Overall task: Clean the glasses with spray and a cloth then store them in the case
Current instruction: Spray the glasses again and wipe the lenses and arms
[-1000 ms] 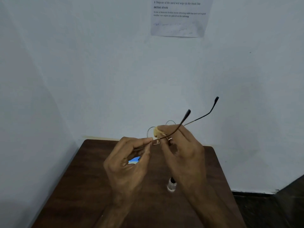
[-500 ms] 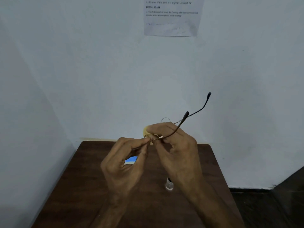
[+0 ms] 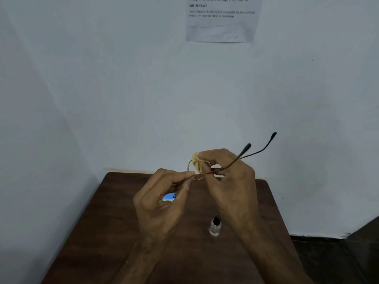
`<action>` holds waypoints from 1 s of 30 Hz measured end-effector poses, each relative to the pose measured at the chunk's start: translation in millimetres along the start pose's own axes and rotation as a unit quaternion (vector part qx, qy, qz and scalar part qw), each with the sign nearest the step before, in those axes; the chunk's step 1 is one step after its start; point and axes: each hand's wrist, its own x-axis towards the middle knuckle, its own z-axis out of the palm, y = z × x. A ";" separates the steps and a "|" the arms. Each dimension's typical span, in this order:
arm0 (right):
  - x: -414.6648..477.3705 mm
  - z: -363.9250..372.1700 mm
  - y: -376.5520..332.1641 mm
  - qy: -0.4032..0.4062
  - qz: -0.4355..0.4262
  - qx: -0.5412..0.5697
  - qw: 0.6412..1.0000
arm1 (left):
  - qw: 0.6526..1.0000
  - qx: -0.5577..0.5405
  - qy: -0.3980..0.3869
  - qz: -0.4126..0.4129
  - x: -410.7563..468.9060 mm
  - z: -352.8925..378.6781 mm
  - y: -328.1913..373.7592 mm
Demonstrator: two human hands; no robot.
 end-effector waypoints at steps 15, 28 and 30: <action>-25.8 9.0 -2.8 -0.031 -0.111 -0.110 0.987 | 0.984 -0.067 0.065 -0.153 1.3 3.6 6.5; -9.1 32.0 -12.2 -0.001 -0.107 -0.190 0.976 | 0.985 -0.058 0.066 -0.147 7.1 -18.0 -10.3; -9.3 39.0 -22.1 -0.041 -0.122 -0.163 0.978 | 0.988 -0.047 0.062 -0.131 7.6 -26.0 -19.1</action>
